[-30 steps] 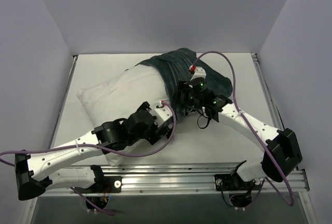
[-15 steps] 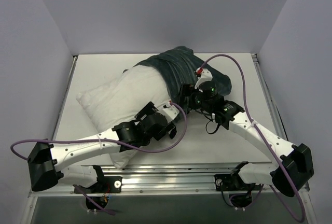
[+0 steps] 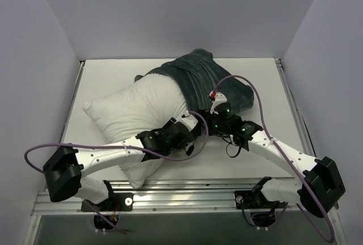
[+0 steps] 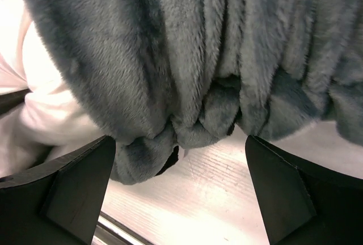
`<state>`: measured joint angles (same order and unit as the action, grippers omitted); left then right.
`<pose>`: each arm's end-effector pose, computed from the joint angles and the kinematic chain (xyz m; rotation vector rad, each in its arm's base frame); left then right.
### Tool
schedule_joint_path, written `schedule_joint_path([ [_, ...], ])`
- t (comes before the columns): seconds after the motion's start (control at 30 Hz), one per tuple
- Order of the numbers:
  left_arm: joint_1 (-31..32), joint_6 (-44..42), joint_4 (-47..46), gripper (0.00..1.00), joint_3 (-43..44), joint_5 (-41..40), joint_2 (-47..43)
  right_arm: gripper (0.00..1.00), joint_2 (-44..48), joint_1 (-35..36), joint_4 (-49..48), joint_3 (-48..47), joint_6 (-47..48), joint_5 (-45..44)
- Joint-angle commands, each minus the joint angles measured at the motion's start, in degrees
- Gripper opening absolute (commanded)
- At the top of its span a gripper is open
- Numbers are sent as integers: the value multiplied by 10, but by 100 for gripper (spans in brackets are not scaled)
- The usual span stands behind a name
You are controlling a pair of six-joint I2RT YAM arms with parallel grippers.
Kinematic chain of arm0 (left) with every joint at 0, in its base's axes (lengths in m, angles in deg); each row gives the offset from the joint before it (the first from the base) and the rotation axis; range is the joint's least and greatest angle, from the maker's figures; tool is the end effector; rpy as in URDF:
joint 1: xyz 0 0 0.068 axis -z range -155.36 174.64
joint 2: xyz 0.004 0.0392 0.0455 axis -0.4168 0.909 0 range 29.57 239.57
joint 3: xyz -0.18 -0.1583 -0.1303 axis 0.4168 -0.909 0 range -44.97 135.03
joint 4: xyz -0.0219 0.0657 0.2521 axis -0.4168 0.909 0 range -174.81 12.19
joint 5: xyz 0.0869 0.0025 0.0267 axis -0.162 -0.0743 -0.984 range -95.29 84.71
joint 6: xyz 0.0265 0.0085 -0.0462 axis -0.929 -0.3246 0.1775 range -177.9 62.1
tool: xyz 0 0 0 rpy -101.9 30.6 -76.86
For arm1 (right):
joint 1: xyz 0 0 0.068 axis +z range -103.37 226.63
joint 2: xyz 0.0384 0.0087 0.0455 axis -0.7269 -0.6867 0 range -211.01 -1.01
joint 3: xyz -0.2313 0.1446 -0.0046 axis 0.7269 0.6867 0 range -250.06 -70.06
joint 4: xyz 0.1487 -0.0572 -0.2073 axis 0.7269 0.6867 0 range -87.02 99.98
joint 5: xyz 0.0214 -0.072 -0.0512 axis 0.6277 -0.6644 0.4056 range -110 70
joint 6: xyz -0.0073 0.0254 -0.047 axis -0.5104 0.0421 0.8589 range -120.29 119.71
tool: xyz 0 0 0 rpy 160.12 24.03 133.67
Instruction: Remove the pillowcase from the pillow
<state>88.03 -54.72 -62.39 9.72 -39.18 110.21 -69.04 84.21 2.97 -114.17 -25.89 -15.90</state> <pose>0.1486 -0.2525 0.2433 0.8941 2.0561 0.1026 0.2122 0.1665 0.2695 -0.2643 2.0563 0.7695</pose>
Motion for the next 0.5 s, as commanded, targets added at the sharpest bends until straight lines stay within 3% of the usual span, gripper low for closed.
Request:
schedule_joint_path([
  [0.0, -19, 36, 22, 45, 2, 74, 31, 93, -13, 2, -38, 13, -5, 28],
  [0.07, -26, 41, 22, 25, 2, 81, 29, 92, -20, 4, -52, 17, -1, 42],
  [0.1, -27, 43, 20, 10, 2, 89, 27, 92, -22, 5, -55, 18, 2, 51],
  [0.13, -29, 46, 20, 3, 3, 93, 21, 92, -27, 6, -60, 18, 4, 56],
  [0.47, -36, 48, 44, 2, 40, 89, -22, 92, -93, 26, -84, 11, 6, 85],
])
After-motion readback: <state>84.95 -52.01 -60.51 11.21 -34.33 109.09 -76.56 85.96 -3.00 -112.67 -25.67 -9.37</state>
